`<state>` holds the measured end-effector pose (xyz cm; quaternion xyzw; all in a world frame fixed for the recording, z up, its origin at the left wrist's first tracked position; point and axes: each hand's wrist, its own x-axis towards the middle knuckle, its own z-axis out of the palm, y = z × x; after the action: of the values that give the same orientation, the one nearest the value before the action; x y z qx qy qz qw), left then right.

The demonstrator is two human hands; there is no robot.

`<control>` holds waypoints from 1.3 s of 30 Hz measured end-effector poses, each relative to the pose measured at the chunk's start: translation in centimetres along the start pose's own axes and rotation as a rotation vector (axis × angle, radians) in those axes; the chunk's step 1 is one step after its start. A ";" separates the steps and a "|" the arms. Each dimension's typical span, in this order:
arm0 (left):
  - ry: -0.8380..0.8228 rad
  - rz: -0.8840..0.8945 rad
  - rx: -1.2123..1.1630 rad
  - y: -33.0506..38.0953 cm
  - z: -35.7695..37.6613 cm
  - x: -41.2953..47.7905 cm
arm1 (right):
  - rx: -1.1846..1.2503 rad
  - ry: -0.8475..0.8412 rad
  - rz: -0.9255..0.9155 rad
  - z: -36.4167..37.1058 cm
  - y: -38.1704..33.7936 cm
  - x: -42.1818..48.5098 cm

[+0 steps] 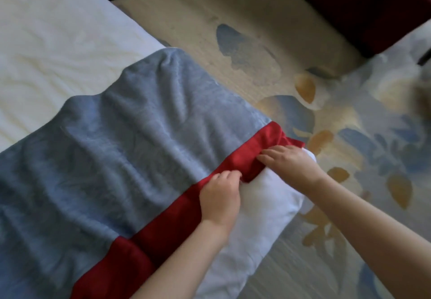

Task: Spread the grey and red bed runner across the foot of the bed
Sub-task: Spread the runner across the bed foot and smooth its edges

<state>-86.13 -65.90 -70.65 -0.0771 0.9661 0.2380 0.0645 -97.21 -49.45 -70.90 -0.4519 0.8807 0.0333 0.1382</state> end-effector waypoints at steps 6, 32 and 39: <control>-0.178 0.160 -0.158 5.0 0.8 1.3 | -0.090 -0.043 0.362 0.3 4.6 -3.5; 0.101 0.020 -0.120 -4.7 -3.3 -10.9 | 0.035 0.033 -0.171 -2.3 -12.6 0.8; 0.124 -0.004 0.091 -15.9 -5.6 -23.8 | 0.133 0.095 -0.440 -1.2 -25.5 -1.0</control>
<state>-60.43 -79.64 -69.07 -0.0905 0.9778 0.1886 0.0081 -76.37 -63.91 -67.74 -0.6239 0.7667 -0.0771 0.1299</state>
